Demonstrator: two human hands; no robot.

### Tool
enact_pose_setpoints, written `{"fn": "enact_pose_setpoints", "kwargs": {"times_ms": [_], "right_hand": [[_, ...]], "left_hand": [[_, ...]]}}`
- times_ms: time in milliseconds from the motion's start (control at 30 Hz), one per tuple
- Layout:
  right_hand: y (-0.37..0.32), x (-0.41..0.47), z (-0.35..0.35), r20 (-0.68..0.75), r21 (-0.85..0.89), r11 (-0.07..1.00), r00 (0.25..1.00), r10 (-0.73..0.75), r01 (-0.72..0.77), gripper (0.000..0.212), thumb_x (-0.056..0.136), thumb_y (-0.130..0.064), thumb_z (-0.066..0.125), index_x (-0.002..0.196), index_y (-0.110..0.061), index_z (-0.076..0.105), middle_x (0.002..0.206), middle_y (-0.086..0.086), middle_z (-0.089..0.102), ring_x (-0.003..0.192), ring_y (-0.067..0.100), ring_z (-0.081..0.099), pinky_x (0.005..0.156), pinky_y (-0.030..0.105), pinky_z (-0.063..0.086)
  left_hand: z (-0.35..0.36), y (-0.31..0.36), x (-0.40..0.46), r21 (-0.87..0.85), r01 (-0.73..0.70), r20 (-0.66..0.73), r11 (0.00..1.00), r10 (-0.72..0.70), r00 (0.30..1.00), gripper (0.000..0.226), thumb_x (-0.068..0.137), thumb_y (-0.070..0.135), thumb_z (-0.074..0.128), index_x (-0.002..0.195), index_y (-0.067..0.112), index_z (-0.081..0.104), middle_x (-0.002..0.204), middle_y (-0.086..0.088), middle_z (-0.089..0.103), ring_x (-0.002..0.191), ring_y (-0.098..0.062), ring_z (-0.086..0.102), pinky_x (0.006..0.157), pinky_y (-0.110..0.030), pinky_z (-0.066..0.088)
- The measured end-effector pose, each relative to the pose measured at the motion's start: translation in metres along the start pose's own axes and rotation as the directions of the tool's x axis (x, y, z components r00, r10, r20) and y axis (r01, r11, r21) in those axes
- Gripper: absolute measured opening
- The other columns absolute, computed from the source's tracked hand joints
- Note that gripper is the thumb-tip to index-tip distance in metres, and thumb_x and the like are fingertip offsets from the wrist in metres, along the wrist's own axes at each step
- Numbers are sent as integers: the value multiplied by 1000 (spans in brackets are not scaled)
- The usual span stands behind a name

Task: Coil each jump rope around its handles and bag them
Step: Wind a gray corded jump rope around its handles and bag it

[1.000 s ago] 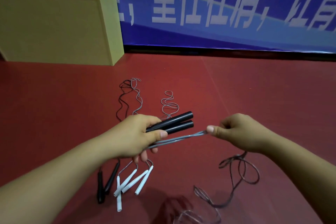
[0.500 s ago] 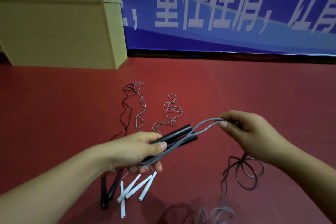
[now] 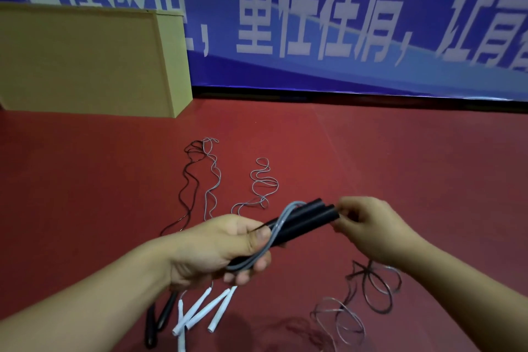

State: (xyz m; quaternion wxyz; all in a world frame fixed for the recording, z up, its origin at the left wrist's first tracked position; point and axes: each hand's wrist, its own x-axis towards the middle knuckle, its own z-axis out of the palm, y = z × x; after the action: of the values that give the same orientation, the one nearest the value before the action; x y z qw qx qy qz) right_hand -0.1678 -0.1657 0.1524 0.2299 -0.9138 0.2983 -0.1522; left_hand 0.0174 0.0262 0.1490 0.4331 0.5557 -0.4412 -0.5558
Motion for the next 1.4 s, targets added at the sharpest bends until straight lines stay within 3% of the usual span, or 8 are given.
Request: {"fn": "enact_pose_setpoints", "kwargs": {"times_ms": [167, 333, 500, 733, 933, 1067, 1167, 1400], "right_hand": [[-13, -7, 5, 318, 257, 951, 944, 84, -171, 17, 98, -22, 54, 101, -28, 69, 80, 3, 70, 57, 7, 58, 54, 20, 47], [-35, -11, 11, 326, 465, 839, 936, 133, -281, 8, 95, -19, 60, 101, -17, 66, 70, 6, 59, 59, 14, 58, 56, 26, 49], [-45, -11, 19, 343, 514, 756, 905, 251, -404, 14, 93, -22, 64, 99, -9, 61, 70, 2, 51, 56, 16, 52, 59, 31, 43], [-46, -7, 17, 295, 446, 819, 923, 246, -361, 10, 93, -20, 60, 91, -12, 64, 69, 4, 57, 58, 17, 45, 49, 25, 36], [-41, -7, 18, 367, 445, 817, 907, 206, -366, 23, 94, -27, 61, 74, -16, 59, 66, 3, 54, 64, 18, 55, 66, 32, 44], [-43, -8, 15, 250, 660, 701, 959, 133, -269, 17, 98, -16, 55, 84, -7, 59, 67, 2, 57, 76, 21, 69, 79, 35, 52], [-42, -12, 11, 133, 573, 813, 991, 34, -105, 16, 99, -15, 52, 92, -10, 65, 62, 9, 63, 64, 20, 64, 73, 41, 53], [-42, -13, 5, 26, 506, 858, 992, -121, 91, 19, 98, -12, 51, 93, -21, 68, 58, -3, 44, 53, 14, 45, 54, 35, 43]], "left_hand": [[-5, -9, 7, 80, -7, -336, 997, 34, 941, 26, 99, 30, 50, 86, 10, 56, 65, 2, 58, 50, -10, 51, 40, -18, 30], [-7, -11, 13, 177, 4, -542, 984, 94, 835, 30, 103, 21, 47, 75, 16, 58, 65, 0, 60, 49, -14, 52, 45, -22, 34], [-8, -10, 20, 177, -26, -664, 984, 139, 735, 26, 103, 19, 48, 79, 17, 59, 61, 1, 58, 43, -15, 48, 48, -20, 37], [-19, -15, 19, 313, 35, -718, 949, 212, 663, 16, 101, 25, 49, 92, 28, 63, 63, 4, 61, 43, -11, 52, 50, -19, 43], [-28, -14, 14, 395, 52, -728, 917, 278, 627, 14, 100, 26, 52, 92, 29, 62, 63, 3, 62, 44, -13, 55, 54, -26, 47], [-31, -20, 7, 390, 146, -670, 909, 171, 723, 14, 100, 23, 52, 88, 23, 60, 64, 2, 65, 50, -14, 61, 59, -27, 48], [-26, -24, 2, 383, 203, -549, 901, 45, 835, 18, 99, 18, 54, 83, 17, 61, 63, 2, 66, 51, -8, 57, 55, -22, 45], [-16, -26, -3, 443, 245, -393, 863, -58, 918, 10, 96, 12, 56, 86, 11, 57, 67, -2, 61, 56, -13, 57, 55, -25, 48]]}}
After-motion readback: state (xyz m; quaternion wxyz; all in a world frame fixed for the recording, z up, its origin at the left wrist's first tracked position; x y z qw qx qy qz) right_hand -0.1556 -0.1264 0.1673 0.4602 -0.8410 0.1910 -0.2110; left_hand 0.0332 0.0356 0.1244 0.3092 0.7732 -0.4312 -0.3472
